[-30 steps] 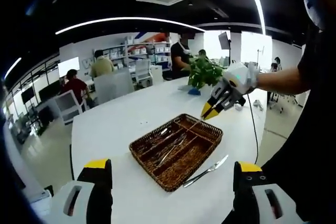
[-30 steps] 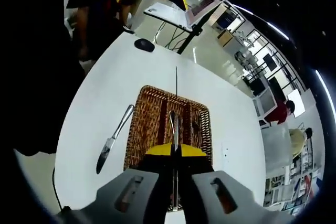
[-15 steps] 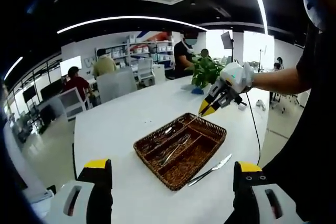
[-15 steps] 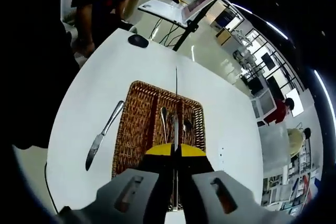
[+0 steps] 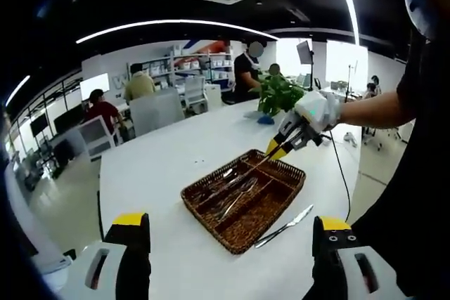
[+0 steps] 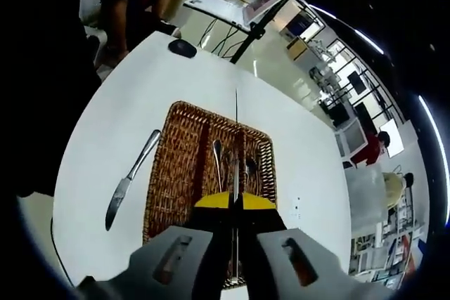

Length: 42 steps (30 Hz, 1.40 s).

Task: Arrange the knives, forks, and spoons in their matching storage slots by inserting each utensil handle-first until every utensil is classified and aligned in the correct compartment

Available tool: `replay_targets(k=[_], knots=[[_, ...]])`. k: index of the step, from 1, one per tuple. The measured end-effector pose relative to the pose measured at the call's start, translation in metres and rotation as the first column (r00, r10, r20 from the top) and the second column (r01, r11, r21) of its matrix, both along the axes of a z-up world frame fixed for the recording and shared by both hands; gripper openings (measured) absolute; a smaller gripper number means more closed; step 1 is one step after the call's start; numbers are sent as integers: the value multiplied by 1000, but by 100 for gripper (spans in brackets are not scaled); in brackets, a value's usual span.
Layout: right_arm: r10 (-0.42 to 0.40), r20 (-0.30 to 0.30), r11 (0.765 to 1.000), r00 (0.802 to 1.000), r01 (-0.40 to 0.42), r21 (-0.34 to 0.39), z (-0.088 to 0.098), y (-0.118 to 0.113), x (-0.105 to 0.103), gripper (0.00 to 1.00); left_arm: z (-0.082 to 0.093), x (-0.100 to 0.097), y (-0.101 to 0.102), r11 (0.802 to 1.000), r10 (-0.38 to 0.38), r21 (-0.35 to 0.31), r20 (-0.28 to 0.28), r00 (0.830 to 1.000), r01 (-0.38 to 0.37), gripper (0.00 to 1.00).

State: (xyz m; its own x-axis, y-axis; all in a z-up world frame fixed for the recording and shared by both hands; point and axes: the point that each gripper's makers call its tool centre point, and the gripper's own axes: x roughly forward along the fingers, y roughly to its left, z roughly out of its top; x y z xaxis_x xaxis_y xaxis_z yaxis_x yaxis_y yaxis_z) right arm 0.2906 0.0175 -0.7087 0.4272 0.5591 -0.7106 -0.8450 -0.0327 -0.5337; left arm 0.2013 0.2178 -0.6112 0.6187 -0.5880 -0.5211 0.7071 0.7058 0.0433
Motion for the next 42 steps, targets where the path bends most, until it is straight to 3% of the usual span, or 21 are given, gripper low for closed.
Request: replay_targets(k=[25,36,42], knots=[[-30,-11,1000,999,30,3,-62,-2,-6,0,1,-7,-2,1000,27,-3,-12,1000,-27,100],[13,-1,1000,1000,-13,-27,-79,7,-8,0,2,-8,4,999,37,-3,-12,999,-37,100],[19,-29,998,999,-21,-55,-98,8,-7,0,1,-10,5,999,32,-2,-22,999,-32,100]])
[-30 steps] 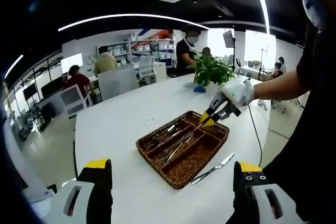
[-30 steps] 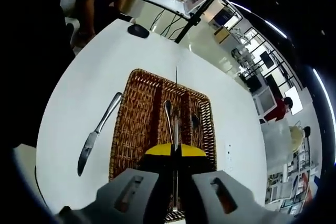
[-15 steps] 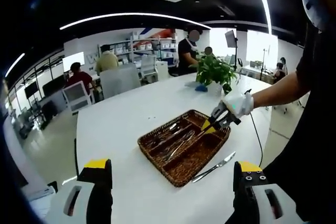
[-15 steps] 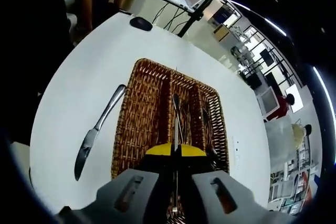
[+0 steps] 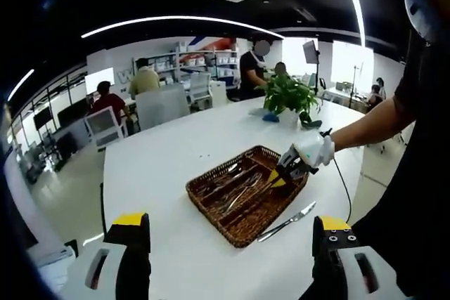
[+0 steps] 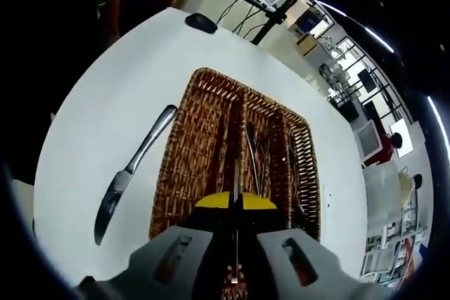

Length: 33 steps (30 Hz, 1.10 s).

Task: Arrange the knives, forks, and spoons in their matching storage slots by inserting each utensil handle-first until every utensil is classified and aligned in the correct compartment

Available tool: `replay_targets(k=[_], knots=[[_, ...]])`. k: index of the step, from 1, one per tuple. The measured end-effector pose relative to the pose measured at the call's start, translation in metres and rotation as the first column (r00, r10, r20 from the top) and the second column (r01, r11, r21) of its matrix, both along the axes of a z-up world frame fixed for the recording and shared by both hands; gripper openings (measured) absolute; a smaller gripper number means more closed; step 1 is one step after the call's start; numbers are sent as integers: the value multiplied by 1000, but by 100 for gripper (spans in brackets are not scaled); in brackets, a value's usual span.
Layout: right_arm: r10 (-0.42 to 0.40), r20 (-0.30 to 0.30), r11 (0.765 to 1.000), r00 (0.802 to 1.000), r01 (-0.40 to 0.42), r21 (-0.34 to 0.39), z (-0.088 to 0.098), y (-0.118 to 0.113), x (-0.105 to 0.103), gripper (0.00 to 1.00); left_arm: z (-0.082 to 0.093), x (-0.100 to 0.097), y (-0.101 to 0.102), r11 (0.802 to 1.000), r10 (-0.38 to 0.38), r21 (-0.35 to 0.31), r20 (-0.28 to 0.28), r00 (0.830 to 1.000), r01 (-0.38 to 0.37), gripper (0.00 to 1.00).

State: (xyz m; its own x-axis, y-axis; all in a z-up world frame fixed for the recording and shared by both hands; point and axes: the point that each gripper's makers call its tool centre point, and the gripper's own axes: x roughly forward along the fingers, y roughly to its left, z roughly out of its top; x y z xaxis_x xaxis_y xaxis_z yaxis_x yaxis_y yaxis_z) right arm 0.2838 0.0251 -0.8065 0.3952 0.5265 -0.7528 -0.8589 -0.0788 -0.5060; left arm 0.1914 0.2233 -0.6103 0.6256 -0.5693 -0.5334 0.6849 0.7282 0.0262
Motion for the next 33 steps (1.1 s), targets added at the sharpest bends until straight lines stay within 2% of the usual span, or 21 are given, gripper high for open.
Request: replay_targets(k=[7,25,33], knots=[[-9,-20,1000,1000,9,-26,-19,-2,3,0,-2,-2,6,1000,3,-4,-11,1000,-4,100],[-12,-55,998,998,8,-61,-44,-2,8,0,-5,4,10,1000,2,3,-19,1000,-2,100],[-71,-92,994,993,63,-85,-56,-2,7,0,-6,5,13,1000,7,6,-21,1000,-7,100]])
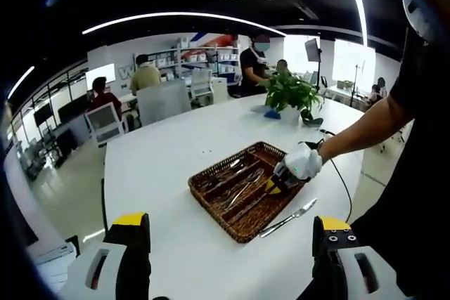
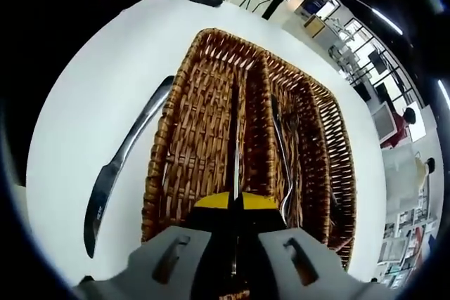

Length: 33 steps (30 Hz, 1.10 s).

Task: Arrange the knives, forks, and spoons in their matching storage slots by inserting each utensil handle-first until every utensil is classified and aligned in the correct compartment

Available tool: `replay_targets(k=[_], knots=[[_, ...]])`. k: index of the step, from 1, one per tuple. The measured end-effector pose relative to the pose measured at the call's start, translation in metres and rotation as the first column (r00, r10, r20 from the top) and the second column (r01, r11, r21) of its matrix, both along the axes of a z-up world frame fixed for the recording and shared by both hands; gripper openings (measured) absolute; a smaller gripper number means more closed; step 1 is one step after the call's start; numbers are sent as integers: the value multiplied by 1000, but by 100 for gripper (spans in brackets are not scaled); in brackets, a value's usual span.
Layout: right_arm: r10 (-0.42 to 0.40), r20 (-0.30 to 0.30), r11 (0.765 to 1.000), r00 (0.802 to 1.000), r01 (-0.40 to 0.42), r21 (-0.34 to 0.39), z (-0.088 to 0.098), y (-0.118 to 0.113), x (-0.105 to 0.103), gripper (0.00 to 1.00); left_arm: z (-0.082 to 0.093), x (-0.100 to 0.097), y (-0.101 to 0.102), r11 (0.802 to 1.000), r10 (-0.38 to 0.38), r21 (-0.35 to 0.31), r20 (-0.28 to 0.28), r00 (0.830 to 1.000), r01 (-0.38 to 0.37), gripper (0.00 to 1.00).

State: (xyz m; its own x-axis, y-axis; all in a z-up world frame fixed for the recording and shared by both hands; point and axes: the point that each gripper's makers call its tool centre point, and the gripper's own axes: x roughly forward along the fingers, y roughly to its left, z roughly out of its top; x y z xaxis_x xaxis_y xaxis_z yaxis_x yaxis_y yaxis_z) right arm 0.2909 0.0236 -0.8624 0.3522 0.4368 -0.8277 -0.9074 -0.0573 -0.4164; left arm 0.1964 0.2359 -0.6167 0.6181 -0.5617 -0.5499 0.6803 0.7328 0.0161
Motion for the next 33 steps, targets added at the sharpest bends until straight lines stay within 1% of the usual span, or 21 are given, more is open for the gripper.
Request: replay_targets(k=[2,5,8,11,13,14,15,16,17,20,22,23,24,25,26,27,28,29,30,32,33], knots=[[3,15,1000,1000,-3,-6,-1,-1,1,0,0,0,0,1000,0,0,0,1000,0,100],[-27,-19,1000,999,27,4,-1,-1,1,1,0,1,0,1000,0,2,1,1000,0,100],[-7,-14,1000,1000,7,-9,-1,-1,0,1,0,2,-1,1000,-2,4,1,1000,2,100],[-7,-23,1000,1000,7,-1,-2,-1,-1,2,1,3,-4,1000,-5,-1,5,1000,5,100],[-19,-35,1000,999,19,16,1,0,-2,5,2,4,-6,1000,-9,-1,8,1000,9,100],[-40,-49,999,998,41,30,3,1,-2,7,2,4,-6,1000,-10,-1,8,1000,10,100],[-69,-96,996,993,74,49,3,1,-7,10,2,5,-7,1000,-10,-1,10,1000,10,100],[-75,-108,995,991,82,64,4,3,-8,12,2,5,-7,1000,-11,-2,10,1000,11,100],[-73,-95,995,993,79,65,7,1,-7,13,2,5,-8,1000,-12,-3,11,1000,12,100],[-95,-127,989,987,108,104,11,2,-11,19,1,5,-11,1000,-15,-3,12,1000,15,100],[-114,-140,982,983,133,133,17,2,-11,22,2,5,-13,1000,-19,-5,16,1000,19,100],[-124,-152,976,981,148,158,22,5,-12,23,2,5,-13,1000,-19,-5,17,1000,19,100],[-135,-153,965,979,165,206,33,9,-11,23,3,5,-14,1000,-20,-4,18,1000,20,100],[-137,-139,954,981,168,247,43,13,-8,26,3,5,-14,1000,-21,-3,20,1000,21,100],[-158,-150,943,976,194,271,50,14,-7,32,3,5,-15,1000,-22,-3,21,1000,22,100],[-163,-138,935,977,198,296,59,16,-2,40,3,5,-16,1000,-22,-4,24,999,22,100],[-183,-137,915,974,220,340,71,19,4,50,3,5,-16,1000,-23,-4,25,999,23,100],[-197,-145,901,970,237,362,78,20,6,55,4,6,-17,1000,-23,-2,31,999,24,100],[-216,-152,887,964,259,381,87,18,10,58,5,7,-17,1000,-24,0,43,999,24,100],[-235,-152,870,960,278,407,100,16,13,59,8,8,-20,1000,-22,-11,54,998,23,100],[-247,-156,853,957,291,433,111,15,15,62,10,9,-22,999,-21,-23,58,998,23,100]])
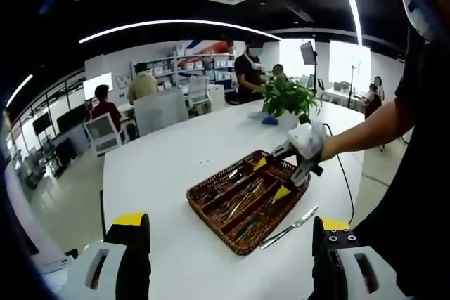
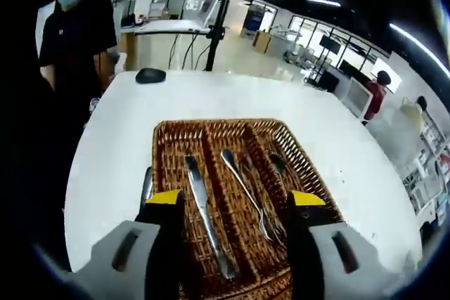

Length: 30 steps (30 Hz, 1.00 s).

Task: Arrange the knives, forks, and spoons in their matching storage slots by inserting each utensil handle-first until every utensil is classified and aligned in the correct compartment

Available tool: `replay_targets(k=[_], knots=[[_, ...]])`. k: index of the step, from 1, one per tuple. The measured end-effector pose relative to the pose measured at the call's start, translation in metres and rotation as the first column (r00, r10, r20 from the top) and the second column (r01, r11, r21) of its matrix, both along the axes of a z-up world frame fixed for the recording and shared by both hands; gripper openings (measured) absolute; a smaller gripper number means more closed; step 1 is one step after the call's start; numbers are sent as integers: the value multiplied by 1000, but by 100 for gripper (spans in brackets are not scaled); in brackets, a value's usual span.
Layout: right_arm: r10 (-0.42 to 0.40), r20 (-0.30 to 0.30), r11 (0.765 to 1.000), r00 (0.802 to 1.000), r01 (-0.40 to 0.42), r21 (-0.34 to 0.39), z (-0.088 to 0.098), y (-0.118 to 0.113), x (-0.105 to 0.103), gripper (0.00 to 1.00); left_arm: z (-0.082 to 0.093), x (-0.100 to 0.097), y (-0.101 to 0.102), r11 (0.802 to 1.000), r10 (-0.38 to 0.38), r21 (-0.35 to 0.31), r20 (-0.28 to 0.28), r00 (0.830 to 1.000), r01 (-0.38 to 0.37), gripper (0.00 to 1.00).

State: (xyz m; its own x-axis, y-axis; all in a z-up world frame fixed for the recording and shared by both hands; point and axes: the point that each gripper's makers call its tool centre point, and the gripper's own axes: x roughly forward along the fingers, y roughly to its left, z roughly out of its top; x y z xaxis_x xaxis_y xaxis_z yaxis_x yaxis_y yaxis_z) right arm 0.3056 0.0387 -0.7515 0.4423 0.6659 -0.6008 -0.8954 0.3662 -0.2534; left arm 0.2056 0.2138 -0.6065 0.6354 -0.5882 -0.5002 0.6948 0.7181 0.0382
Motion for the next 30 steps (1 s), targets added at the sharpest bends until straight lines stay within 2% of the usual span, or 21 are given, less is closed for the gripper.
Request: replay_targets(k=[5,7,10,13,15,20,23,25,28,30], knots=[[-55,21,997,998,54,46,29,-12,3,76,3,2,-6,1000,-9,-10,17,1000,10,100],[-79,9,995,997,78,67,37,-18,2,80,5,4,-9,1000,-12,-20,23,1000,12,100],[-131,1,985,991,130,110,49,-27,0,91,7,5,-14,999,-18,-45,36,999,20,100],[-197,-6,970,980,196,141,57,-41,-6,96,11,6,-20,996,-33,-79,73,997,39,100],[-230,-16,959,973,230,167,61,-49,-13,99,10,7,-20,994,-21,-110,64,998,27,100],[-302,-4,937,953,298,181,68,-71,-28,99,4,7,-26,995,-25,-98,78,997,32,100],[-335,-32,923,942,335,188,68,-84,-40,99,1,6,-29,995,-22,-93,84,996,30,100],[-398,-1,897,918,389,210,76,-101,-43,99,-2,5,-32,996,-20,-81,88,996,27,100],[-456,-39,858,889,450,248,81,-117,-53,99,-6,2,-35,997,-17,-76,89,996,24,100],[-467,-47,848,883,463,259,85,-125,-61,99,-9,1,-37,997,-15,-75,93,996,22,100]])
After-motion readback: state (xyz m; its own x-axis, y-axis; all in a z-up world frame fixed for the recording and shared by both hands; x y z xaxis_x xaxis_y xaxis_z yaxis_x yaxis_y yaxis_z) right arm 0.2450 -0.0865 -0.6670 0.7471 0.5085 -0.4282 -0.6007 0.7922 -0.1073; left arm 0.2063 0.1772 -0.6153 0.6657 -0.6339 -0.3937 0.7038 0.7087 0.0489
